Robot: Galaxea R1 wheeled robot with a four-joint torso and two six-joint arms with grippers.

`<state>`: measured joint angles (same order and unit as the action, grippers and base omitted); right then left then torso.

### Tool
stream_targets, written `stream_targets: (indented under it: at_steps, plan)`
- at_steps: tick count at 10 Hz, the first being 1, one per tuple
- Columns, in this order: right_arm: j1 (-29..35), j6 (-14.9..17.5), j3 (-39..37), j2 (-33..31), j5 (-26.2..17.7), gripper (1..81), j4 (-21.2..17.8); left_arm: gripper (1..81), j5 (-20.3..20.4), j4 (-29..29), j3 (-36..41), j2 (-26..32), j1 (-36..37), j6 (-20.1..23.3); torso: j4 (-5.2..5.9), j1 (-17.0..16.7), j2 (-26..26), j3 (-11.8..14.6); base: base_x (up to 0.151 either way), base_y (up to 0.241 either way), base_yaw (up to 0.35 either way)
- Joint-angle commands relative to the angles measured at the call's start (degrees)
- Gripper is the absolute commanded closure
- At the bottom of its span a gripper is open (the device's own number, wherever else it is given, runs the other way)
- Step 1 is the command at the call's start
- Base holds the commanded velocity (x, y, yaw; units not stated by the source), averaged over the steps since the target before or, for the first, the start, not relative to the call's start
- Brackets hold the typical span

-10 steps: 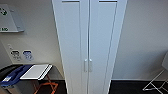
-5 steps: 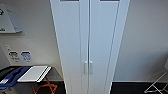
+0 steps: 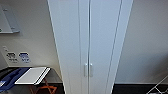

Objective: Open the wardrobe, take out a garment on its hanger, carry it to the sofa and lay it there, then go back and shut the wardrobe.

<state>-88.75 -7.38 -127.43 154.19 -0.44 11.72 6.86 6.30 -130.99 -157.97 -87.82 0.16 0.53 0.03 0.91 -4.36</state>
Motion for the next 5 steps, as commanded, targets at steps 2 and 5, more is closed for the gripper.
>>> stream_targets:
  at_steps: [2,5]
  plan:
    - [2.4,-0.1,1.1,-1.2,-3.1,1.0,0.0,1.0,-3.3,0.0,0.8,0.7,2.1,0.5,0.00,0.0,0.0,0.0,0.101,0.000,0.000]
    - [2.6,-0.1,1.1,-1.1,-3.1,1.0,0.0,1.0,-3.3,0.0,0.8,0.5,2.1,0.5,0.00,0.0,0.0,0.0,0.086,0.000,0.000]
